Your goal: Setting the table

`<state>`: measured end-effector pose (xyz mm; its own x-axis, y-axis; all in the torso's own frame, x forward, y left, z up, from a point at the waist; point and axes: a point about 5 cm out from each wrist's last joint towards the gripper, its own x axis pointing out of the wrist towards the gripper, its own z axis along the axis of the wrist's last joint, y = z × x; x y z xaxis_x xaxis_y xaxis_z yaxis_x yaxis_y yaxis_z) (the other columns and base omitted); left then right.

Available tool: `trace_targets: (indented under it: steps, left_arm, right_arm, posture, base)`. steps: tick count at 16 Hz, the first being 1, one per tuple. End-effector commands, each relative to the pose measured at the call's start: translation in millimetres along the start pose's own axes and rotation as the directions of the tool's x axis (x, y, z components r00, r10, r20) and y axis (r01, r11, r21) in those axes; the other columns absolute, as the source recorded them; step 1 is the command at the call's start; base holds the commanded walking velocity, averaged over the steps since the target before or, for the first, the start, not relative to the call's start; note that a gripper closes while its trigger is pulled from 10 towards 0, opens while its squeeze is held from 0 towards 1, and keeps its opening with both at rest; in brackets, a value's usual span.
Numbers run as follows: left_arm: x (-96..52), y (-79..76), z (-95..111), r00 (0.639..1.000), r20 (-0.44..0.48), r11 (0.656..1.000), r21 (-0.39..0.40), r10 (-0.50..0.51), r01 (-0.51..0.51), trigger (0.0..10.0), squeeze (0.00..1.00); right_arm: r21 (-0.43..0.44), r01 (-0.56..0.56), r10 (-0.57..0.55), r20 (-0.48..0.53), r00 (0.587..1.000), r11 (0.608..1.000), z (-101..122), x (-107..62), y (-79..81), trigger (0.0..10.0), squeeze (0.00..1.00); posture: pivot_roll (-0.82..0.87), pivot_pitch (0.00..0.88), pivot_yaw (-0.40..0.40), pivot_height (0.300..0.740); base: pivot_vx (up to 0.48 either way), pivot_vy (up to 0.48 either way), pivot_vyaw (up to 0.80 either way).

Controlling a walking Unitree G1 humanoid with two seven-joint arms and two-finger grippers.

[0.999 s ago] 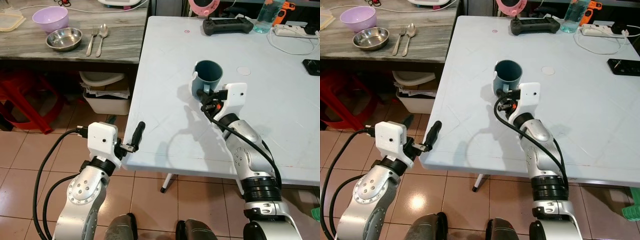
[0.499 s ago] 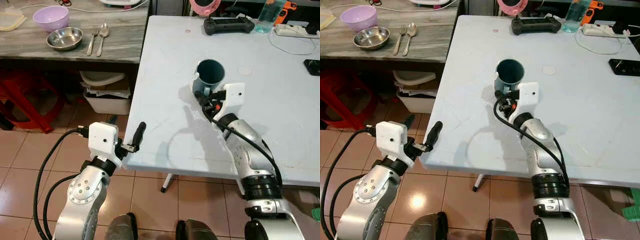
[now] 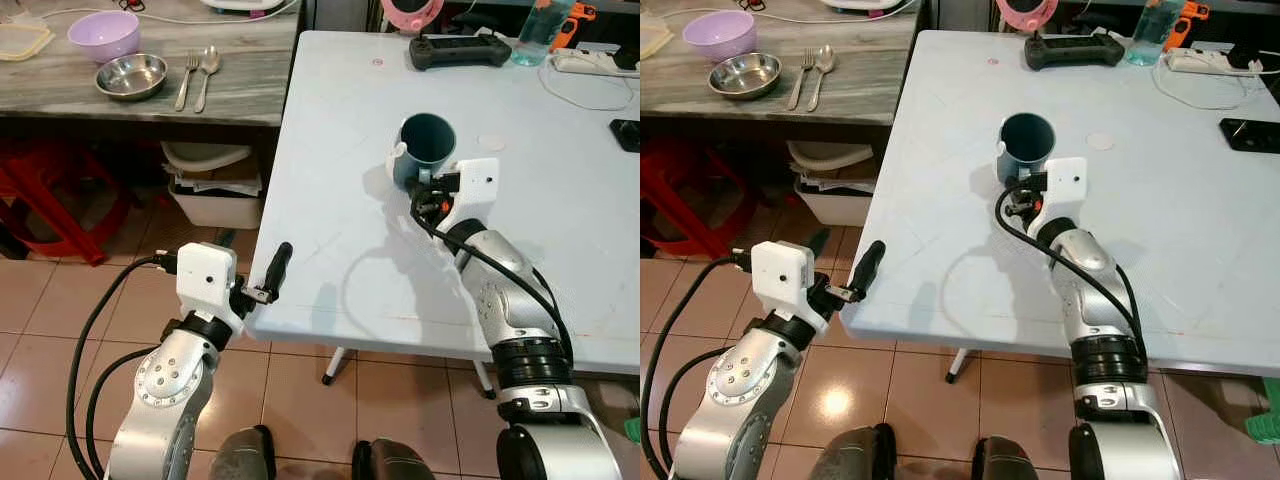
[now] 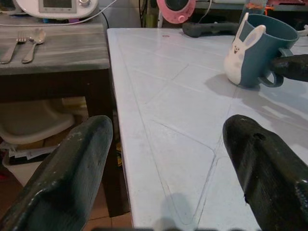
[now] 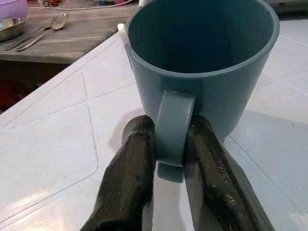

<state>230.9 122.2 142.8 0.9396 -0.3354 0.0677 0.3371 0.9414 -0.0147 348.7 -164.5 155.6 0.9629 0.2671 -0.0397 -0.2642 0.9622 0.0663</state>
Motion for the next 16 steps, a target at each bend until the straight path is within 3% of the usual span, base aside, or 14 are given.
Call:
trace_targets:
  steps: [1,5,6,13,16]
  left_arm:
    - [0.9,4.5,0,1.0,0.001,0.999,0.014,0.03,-0.03,10.0,0.0]
    - [5.1,21.4,-5,0.985,-0.014,0.981,0.086,0.173,-0.171,10.0,0.0]
    - [8.4,25.4,-8,0.979,-0.012,0.972,0.115,0.206,-0.203,10.0,0.0]
    - [21.0,25.1,-12,0.976,0.005,0.966,0.143,0.217,-0.215,10.0,0.0]
    - [23.9,23.4,-11,0.979,0.028,0.966,0.158,0.203,-0.205,10.0,0.0]
  right_arm:
    - [-0.004,0.012,-0.012,0.009,1.0,1.0,6,-0.9,-2.2,0.0,0.0]
    - [0.018,0.002,-0.004,0.119,0.993,1.0,17,-19.6,15.5,0.0,0.0]
    - [0.011,-0.008,0.006,0.15,0.989,1.0,14,-32.5,29.4,0.0,0.0]
    - [0.026,0.035,-0.038,0.132,0.991,0.999,-2,-53.5,42.9,0.0,0.0]
    - [0.015,0.038,-0.039,0.133,0.99,0.999,-2,-54.2,42.3,0.0,0.0]
  posture:
    - [0.06,0.139,0.017,0.74]
    - [0.05,0.088,0.001,0.74]
    - [0.04,0.062,0.0,0.74]
    - [0.02,0.009,0.008,0.74]
    - [0.02,0.002,0.005,0.74]
  base:
    - [0.0,0.0,0.0]
    - [0.0,0.12,0.0]
    - [0.0,0.48,0.0]
    - [0.0,0.48,0.0]
    - [0.0,0.477,0.0]
